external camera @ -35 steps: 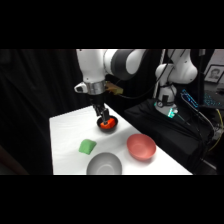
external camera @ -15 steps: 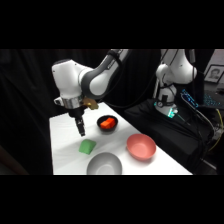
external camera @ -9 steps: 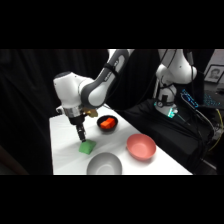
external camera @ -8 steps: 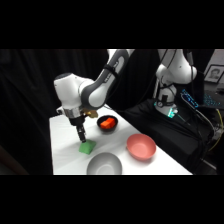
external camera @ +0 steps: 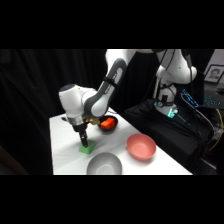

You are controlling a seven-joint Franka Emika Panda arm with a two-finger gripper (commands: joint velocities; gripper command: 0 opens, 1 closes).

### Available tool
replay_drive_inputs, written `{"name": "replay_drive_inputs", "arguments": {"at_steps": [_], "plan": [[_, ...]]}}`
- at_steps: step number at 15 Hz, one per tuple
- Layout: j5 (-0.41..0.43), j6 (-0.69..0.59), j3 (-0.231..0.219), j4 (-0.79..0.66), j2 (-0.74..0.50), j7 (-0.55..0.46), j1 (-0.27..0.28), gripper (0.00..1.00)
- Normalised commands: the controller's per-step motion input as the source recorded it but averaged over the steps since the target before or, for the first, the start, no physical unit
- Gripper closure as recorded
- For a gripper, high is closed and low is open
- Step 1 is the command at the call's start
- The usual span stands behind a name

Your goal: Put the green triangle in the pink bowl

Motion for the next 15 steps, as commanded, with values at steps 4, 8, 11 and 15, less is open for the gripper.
{"name": "replay_drive_inputs", "arguments": {"at_steps": [4,8,11,15], "plan": [[0.062,0.15,0.006,0.02,0.09,0.06,0.029,0.0],[0.056,0.15,-0.008,0.01,0.06,0.07,0.034,0.1],[0.045,0.15,-0.028,-0.01,0.04,0.09,0.049,0.43],[0.046,0.13,-0.02,-0.01,0.04,0.08,0.042,0.74]]}}
